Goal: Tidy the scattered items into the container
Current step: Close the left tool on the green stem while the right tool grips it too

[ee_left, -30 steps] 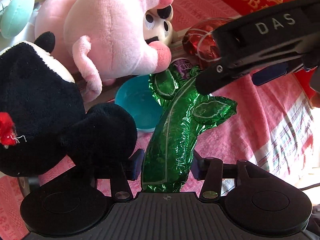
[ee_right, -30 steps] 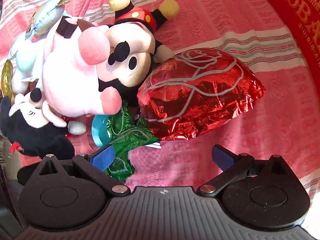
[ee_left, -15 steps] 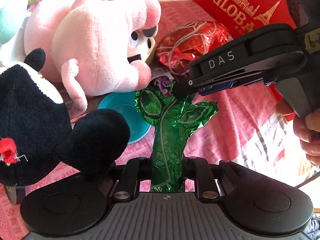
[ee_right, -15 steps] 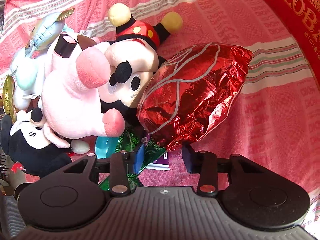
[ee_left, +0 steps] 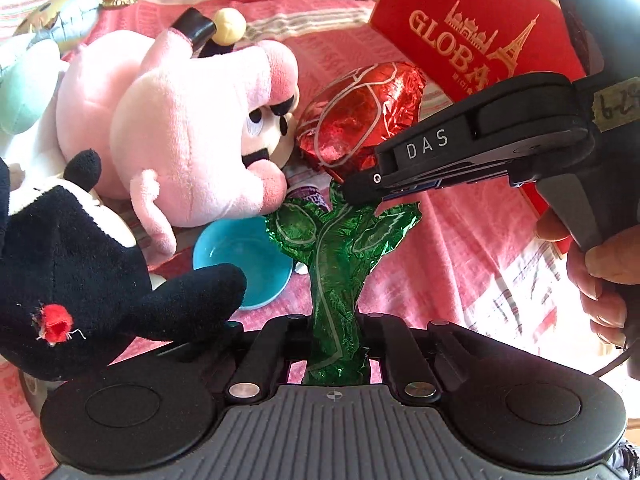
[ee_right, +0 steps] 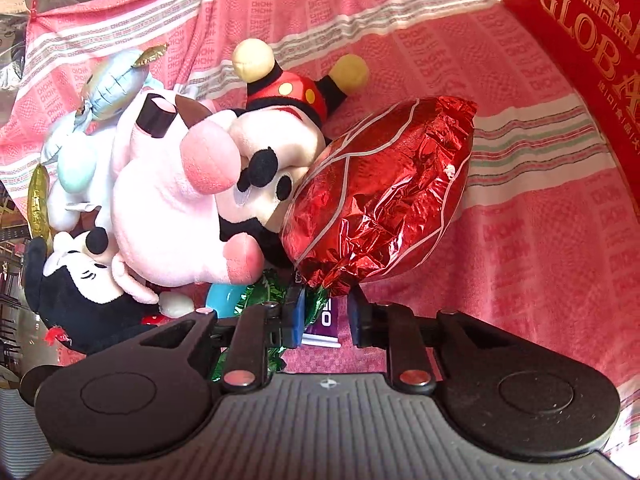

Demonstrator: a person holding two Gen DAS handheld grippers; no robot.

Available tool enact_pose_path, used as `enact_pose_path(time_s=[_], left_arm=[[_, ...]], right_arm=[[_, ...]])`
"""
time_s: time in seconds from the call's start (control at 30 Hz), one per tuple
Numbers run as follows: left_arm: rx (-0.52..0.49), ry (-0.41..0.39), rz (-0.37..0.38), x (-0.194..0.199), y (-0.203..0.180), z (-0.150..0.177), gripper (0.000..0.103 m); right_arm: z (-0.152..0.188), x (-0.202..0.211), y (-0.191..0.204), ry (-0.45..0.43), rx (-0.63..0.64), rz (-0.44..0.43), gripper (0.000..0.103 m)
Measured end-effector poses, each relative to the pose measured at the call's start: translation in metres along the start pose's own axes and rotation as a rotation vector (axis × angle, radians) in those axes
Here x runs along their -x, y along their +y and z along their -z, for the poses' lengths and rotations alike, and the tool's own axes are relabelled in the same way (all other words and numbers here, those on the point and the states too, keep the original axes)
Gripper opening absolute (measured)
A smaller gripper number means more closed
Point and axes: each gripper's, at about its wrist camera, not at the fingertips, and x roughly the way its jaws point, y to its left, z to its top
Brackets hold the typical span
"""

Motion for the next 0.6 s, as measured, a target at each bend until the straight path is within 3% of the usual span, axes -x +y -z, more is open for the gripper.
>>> enact_pose_path(time_s=[0.6], left_arm=[[-0.096,-0.149,0.126,0.044,-0.032,-0.025,0.001]], right_arm=[[-0.013,0.074,0.017,-0.19,0.078,0.057,0.019]])
